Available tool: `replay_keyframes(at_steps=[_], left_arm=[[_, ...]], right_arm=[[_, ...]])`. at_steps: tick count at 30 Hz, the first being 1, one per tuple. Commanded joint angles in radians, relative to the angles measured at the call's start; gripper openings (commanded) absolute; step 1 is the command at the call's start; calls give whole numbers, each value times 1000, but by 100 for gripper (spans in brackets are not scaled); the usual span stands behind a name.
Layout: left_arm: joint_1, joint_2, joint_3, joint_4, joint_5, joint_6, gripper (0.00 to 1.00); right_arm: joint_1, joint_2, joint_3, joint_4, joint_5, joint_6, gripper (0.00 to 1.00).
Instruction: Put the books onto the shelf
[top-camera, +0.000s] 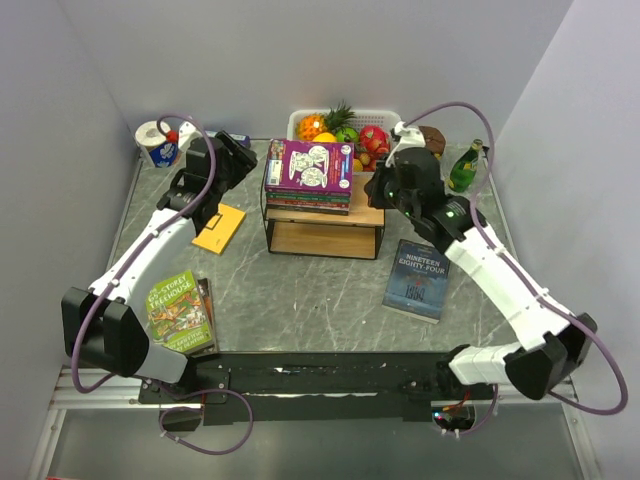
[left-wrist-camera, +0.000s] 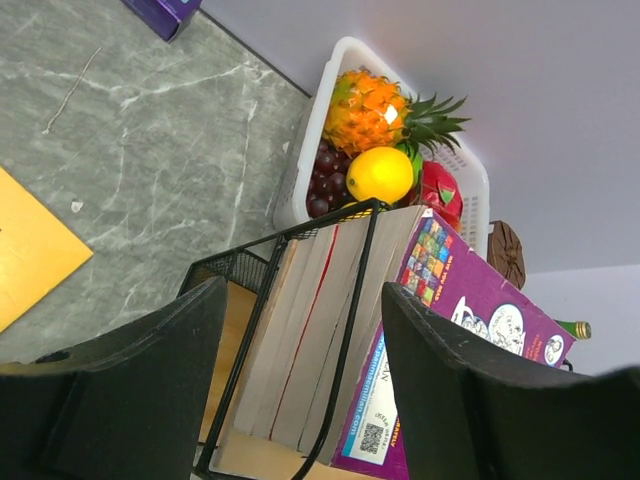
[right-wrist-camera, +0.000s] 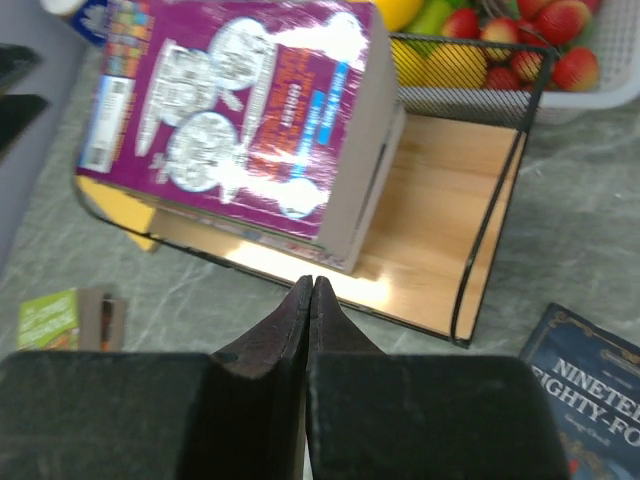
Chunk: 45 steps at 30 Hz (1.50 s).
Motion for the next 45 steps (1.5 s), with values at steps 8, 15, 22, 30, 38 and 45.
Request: replay_keyframes(at_steps=[8,15,22,30,38,45], left_arm=[[58,-121,-34,-181,-126,-30,70],[110,-297,-206,-452,-272,-84,98],[449,-369,-445,-498,13,-23,96],[578,-327,-475,-680,-1,-85,96],[595,-417,-542,-680,-34,-162,96],[685,-279,-508,-768,-156,-259,91]], right_arm=[[5,-35,-89,39,-8,-5,0],[123,-323,-459,297,-154,4,7],[316,-297,-582,348,-152,38,41],[479,-228,-729,618,-200,157,64],[624,51,-489,568,-159,142,73],[663,71,-450,552,-139,167,72]])
